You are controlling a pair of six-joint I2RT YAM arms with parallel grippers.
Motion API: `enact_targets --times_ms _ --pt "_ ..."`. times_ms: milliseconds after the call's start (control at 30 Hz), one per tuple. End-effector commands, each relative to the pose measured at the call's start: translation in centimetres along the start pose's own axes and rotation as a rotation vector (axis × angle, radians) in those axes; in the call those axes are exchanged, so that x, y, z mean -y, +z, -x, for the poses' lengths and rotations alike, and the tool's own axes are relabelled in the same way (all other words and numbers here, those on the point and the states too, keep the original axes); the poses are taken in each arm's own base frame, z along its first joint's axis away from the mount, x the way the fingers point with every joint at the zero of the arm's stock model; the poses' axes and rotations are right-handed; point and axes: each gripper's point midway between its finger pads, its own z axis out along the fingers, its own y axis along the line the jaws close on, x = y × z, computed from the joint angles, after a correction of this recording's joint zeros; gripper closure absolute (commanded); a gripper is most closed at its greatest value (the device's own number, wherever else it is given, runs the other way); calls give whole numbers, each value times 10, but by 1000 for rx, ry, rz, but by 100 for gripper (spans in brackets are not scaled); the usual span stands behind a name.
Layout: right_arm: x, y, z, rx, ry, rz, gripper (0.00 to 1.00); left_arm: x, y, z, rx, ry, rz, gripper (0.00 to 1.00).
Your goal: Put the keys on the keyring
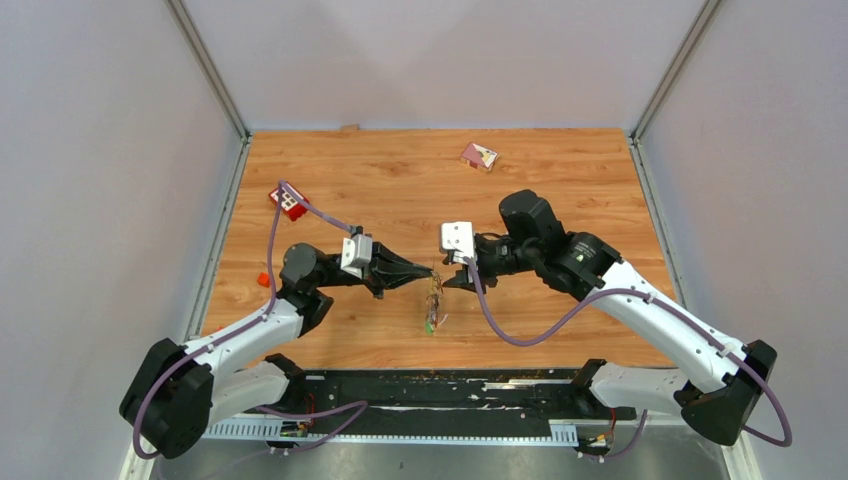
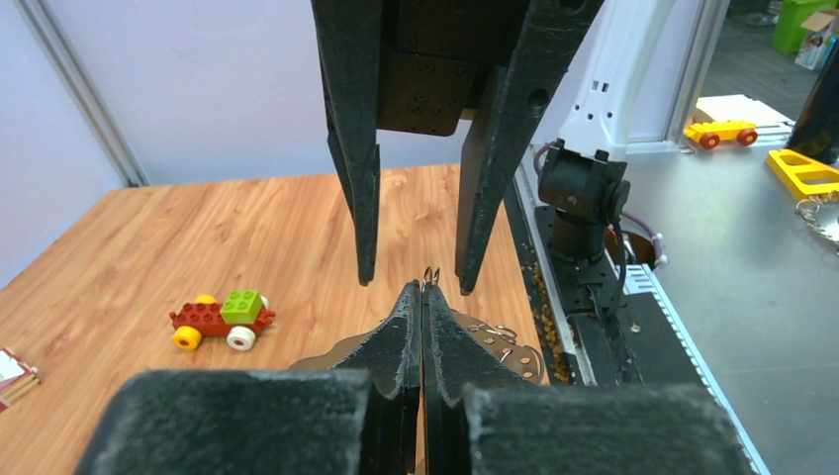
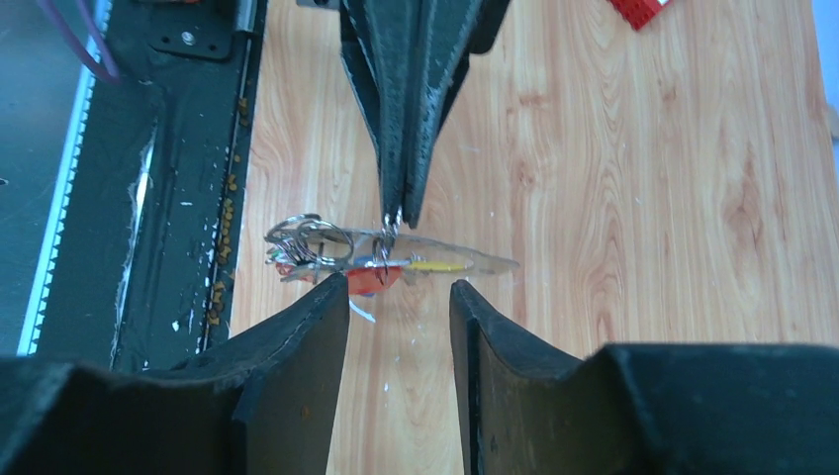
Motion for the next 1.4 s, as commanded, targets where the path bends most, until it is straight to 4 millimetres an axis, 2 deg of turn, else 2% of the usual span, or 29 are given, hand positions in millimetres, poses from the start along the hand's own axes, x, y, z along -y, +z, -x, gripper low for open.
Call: enact_targets --times_ms 0,300,600,767,833,967,1067,1200,1367 --pt "-4 5 26 114 -33 59 59 0 1 16 54 54 -5 100" --pt "-4 11 28 126 -22 87 70 -2 1 13 48 46 1 100" --pt "-1 10 31 129 -27 74 100 -2 1 9 35 43 3 100" --pt "7 3 28 83 -55 27 100 -8 0 -3 -17 50 21 100" --pt "9 1 25 44 -58 19 100 -14 0 -8 -57 48 35 93" --pt "12 0 14 -69 -43 19 100 -27 0 -16 -142 48 75 73" --pt "11 3 4 -140 -34 23 100 -30 0 -16 -158 71 78 64" --pt "10 7 0 -183 -22 30 100 -30 1 -18 -166 76 74 58" --pt "11 12 -1 -209 -22 28 100 -25 2 -19 -166 78 50 59"
